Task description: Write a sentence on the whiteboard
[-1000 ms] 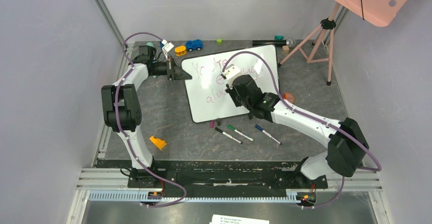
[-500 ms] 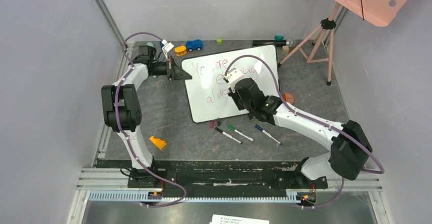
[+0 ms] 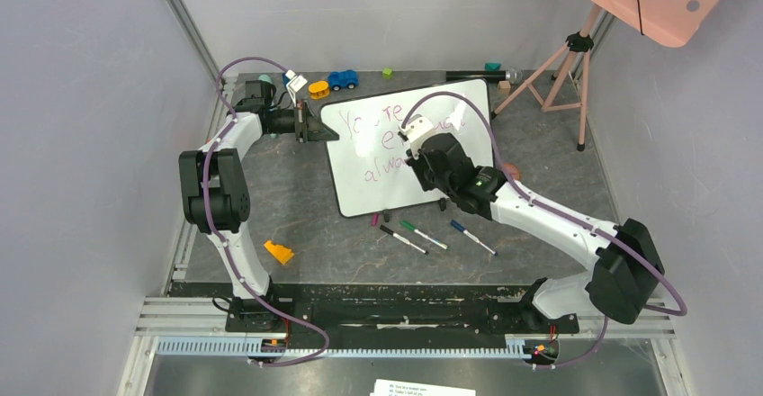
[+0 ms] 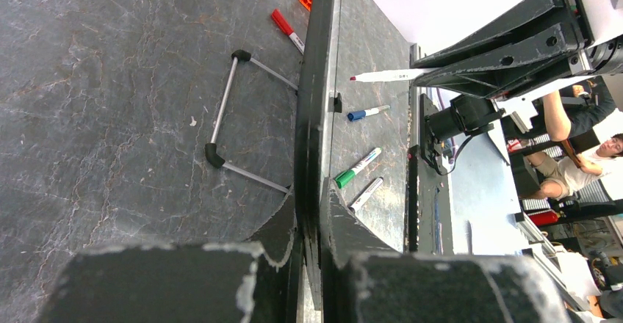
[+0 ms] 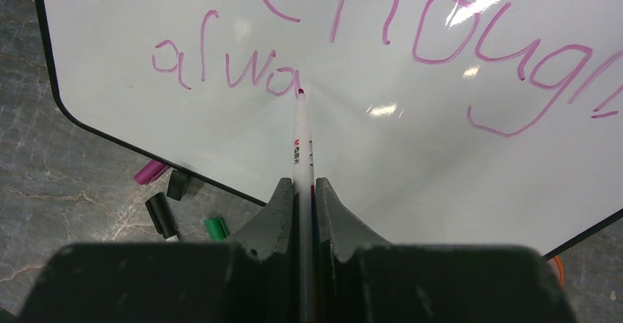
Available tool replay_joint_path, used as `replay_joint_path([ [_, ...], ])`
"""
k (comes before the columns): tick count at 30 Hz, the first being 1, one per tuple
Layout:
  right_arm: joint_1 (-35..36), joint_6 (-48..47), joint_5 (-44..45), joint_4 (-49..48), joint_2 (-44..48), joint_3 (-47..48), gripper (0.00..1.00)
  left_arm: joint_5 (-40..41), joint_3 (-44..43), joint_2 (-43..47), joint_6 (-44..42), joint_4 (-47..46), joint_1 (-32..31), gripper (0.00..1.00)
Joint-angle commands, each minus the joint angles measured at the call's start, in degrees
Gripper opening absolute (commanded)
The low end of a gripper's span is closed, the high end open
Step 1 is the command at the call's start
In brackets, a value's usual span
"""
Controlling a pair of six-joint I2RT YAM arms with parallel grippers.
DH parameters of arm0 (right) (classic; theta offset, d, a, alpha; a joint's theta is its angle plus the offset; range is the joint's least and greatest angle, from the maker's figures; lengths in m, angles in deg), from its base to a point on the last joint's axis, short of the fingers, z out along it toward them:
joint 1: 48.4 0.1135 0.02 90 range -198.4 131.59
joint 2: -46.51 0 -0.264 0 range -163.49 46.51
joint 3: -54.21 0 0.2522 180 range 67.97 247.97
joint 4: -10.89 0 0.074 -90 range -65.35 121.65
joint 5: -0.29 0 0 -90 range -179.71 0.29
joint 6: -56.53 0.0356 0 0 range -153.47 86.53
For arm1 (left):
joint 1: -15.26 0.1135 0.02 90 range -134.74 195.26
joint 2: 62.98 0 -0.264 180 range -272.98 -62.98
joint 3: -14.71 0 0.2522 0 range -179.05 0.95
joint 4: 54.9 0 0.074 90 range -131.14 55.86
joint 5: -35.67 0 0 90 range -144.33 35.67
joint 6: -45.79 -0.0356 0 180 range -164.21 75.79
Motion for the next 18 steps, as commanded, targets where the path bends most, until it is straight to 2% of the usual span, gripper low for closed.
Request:
replay_joint_path([
  [1, -0.7, 0.0, 0.7, -1.4, 1.2, 3.3, 0.00, 14.3, 2.6, -2.0, -10.5, 0.4, -3.0, 0.02],
  [18, -2.2, -0.7, 1.3, -1.7, -1.7, 4.2, 0.00, 14.3, 2.7, -2.0, -10.6, 0.3, -3.0, 0.02],
])
